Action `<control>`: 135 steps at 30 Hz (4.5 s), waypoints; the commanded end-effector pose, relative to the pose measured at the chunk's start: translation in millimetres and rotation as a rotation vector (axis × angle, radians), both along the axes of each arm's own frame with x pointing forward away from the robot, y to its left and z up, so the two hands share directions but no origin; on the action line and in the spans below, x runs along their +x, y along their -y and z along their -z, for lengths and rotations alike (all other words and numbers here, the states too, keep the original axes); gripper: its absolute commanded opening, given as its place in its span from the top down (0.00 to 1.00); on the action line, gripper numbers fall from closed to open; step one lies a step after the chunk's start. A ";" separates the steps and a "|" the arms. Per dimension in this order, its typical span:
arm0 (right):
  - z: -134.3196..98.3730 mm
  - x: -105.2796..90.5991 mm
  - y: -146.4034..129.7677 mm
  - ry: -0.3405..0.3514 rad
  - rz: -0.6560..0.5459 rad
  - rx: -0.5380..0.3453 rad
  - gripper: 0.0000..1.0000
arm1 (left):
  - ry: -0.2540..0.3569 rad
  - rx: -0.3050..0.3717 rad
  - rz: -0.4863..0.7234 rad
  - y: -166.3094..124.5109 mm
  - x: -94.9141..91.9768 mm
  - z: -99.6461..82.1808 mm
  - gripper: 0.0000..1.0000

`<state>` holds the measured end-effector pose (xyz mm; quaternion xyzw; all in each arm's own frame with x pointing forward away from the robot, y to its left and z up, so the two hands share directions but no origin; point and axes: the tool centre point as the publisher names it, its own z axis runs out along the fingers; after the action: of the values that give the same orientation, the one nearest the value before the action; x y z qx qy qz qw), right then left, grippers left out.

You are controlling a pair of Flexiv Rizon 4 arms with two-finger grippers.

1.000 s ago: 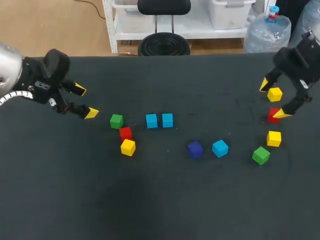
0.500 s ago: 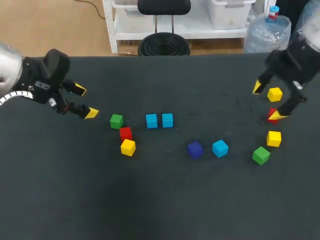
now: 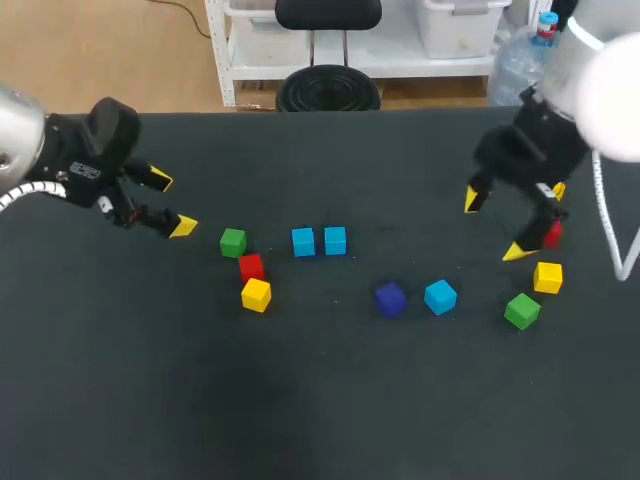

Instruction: Place the blue cubes, place green cubes on the blue cubes, place the yellow cubes on the green cubes, then place the red cubes on the yellow cubes, and place purple cube on the red cubes.

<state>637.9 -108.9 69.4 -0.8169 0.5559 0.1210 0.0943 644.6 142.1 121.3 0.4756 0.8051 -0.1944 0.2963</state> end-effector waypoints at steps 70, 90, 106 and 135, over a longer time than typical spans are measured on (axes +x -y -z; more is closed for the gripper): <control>44.9 -31.9 -58.3 0.036 0.025 -0.113 1.00 | 0.005 -0.006 0.002 -1.5 -0.8 0.9 0.00; 41.1 15.6 -70.6 0.096 0.315 -0.044 1.00 | 0.005 -0.006 0.002 -1.5 -0.8 0.9 0.00; 44.1 47.4 -95.5 0.112 0.337 -0.013 1.00 | 0.005 -0.006 0.002 -1.5 -0.8 0.9 0.00; 59.7 57.1 -135.4 0.106 0.353 -0.044 1.00 | 0.005 -0.006 0.002 -1.5 -0.8 0.9 0.00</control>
<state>698.8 24.9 11.2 -0.7146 0.6869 0.0506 0.1224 644.6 142.1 121.3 0.4754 0.8052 -0.1944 0.2964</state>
